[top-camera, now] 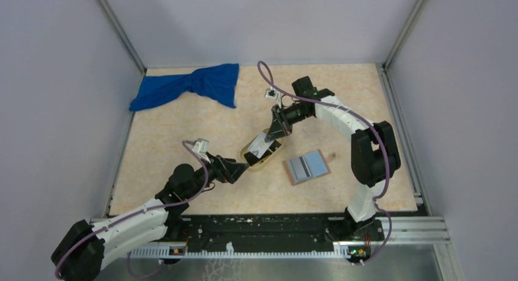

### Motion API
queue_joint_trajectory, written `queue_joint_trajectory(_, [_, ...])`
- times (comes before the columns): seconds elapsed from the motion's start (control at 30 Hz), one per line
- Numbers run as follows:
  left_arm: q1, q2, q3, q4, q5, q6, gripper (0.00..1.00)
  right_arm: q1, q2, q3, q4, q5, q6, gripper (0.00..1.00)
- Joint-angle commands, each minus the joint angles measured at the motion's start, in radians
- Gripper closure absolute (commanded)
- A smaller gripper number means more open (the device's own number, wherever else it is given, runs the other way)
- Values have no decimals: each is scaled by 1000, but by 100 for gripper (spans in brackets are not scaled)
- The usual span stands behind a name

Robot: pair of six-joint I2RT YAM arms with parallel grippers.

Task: Put the credit cards into the card holder
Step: Pick up the credit card from the storage box.

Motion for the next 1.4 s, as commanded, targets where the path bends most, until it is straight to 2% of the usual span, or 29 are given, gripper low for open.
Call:
queue_joint_trajectory(0.0, [5,-122,-43,101,149,138,2,8,-51,97,-278,-140,-307,100])
queue_joint_trajectory(0.07, [6,-167,-25,51,169,191,2,9,-53,147,-410,-114,-457,100])
queue_joint_trajectory(0.17, [6,-198,-16,37,211,275,2,10,-69,171,-503,-86,-594,100])
queue_joint_trajectory(0.27, [5,-171,-52,183,330,356,2,35,-82,174,-546,-51,-673,100])
queue_joint_trajectory(0.33, [5,-119,-47,258,373,380,2,68,-86,178,-553,-17,-683,100])
queue_joint_trajectory(0.4, [5,-47,4,248,426,443,2,100,-89,180,-548,6,-680,100])
queue_joint_trajectory(0.5, [1,55,73,183,378,474,2,116,-91,182,-548,8,-679,100])
queue_joint_trajectory(0.67, [-9,148,115,187,318,506,7,120,-99,180,-544,6,-671,100])
queue_joint_trajectory(0.87, [-54,314,202,242,335,493,25,139,-100,175,-509,21,-626,100])
queue_joint_trajectory(0.9, [-59,336,215,246,336,490,31,139,-101,172,-500,28,-613,100])
queue_joint_trajectory(0.93, [-60,353,227,244,337,486,40,139,-102,169,-493,30,-609,100])
queue_joint_trajectory(0.97, [-60,366,240,236,336,484,56,139,-102,167,-490,33,-604,100])
queue_joint_trajectory(1.07, [-61,387,282,173,352,493,95,139,-107,167,-482,36,-592,100])
queue_joint_trajectory(1.1, [-61,384,292,146,365,492,100,139,-109,165,-473,41,-578,100])
queue_joint_trajectory(1.13, [-60,378,295,123,364,474,100,137,-114,162,-457,54,-552,97])
queue_joint_trajectory(1.17, [-60,366,290,118,357,446,100,138,-122,155,-426,70,-519,87])
queue_joint_trajectory(1.2, [-59,348,273,136,356,422,100,137,-137,146,-393,84,-479,72])
queue_joint_trajectory(1.3, [-49,289,156,349,359,291,100,104,-193,95,-260,63,-360,40])
queue_joint_trajectory(1.37, [-46,271,72,517,342,198,100,78,-231,54,-176,3,-280,27])
